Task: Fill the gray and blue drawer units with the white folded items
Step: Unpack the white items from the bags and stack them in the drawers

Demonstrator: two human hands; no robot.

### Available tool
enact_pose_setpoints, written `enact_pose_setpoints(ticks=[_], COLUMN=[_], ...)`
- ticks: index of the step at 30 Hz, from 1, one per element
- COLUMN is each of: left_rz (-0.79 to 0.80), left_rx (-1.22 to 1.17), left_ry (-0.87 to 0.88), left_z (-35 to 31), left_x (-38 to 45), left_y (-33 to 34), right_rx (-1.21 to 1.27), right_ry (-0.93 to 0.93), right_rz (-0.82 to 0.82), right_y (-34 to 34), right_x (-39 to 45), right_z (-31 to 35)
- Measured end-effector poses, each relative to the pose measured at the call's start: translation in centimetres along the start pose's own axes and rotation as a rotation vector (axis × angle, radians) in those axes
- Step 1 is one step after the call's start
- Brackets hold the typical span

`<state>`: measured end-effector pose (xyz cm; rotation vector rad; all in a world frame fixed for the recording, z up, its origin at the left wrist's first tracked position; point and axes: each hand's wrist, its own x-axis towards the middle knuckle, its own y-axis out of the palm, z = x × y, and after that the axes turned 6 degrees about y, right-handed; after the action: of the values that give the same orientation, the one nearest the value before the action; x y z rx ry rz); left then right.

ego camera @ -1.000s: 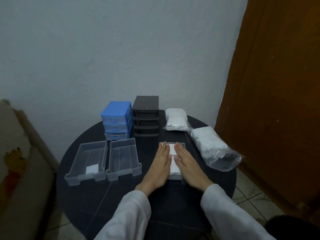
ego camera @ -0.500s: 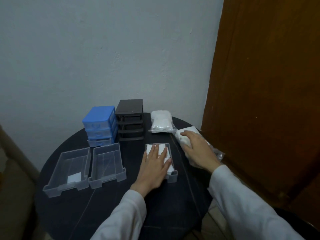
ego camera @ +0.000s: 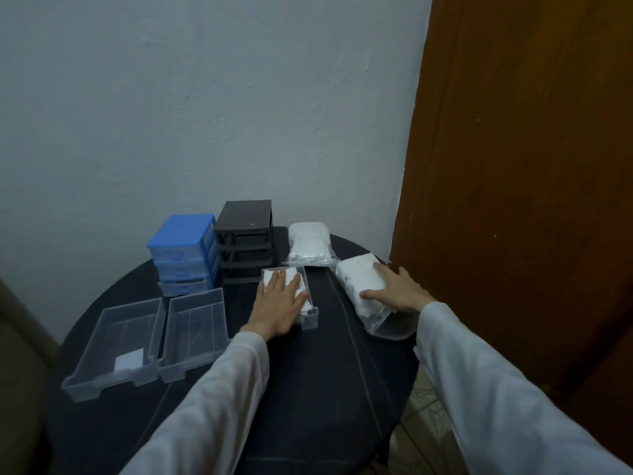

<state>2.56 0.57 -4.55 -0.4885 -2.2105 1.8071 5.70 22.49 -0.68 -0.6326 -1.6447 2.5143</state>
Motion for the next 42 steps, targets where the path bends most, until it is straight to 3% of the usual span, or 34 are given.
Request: enact_pose_setpoints(ticks=[7,10,13,17,19,25,29,35,42], left_rz=[-0.067,-0.305,-0.551,-0.314,-0.199,-0.290,-0.345,-0.280,-0.232], left_rx=[-0.056,-0.091,-0.452,-1.068,-1.255,-1.452,-1.470,-1.506,-1.503], left_ry=[-0.004,0.015,0.116,0.171,0.164,0.130,0.172,0.305,0.386], left_z=[-0.2,-1.9,-5.3,-8.9,-9.6,-10.8,-10.0,-9.2,-8.5], left_x=[-0.3,-1.2,-2.5,-2.7,-2.3,-2.4,-2.5,-2.7,-2.9], left_y=[-0.5,-0.8,-1.4,-1.7,-1.6,-2.9,-3.5,-3.6,-4.6], right_rx=[0.208,0.285,0.410,0.544,0.583,0.838,1.041,1.210,1.254], right_ry=[-0.056,-0.083,-0.134,-0.211,-0.244,-0.375,-0.420,-0.483,-0.536], right_rz=[-0.008,-0.053,-0.129,-0.174,-0.173,-0.171,-0.006,0.101,0.081], right_y=[-0.5,-0.8,-1.2,-1.5,-1.5,-1.6,-1.7,-2.0,-2.2], right_x=[-0.4,-1.2,-2.5,-4.3,-4.9,-6.2,-6.4,-6.3,-6.4], right_z=[-0.5,-0.9,-1.0,-0.5,-0.2,-0.4,-0.6,-0.5,-0.4])
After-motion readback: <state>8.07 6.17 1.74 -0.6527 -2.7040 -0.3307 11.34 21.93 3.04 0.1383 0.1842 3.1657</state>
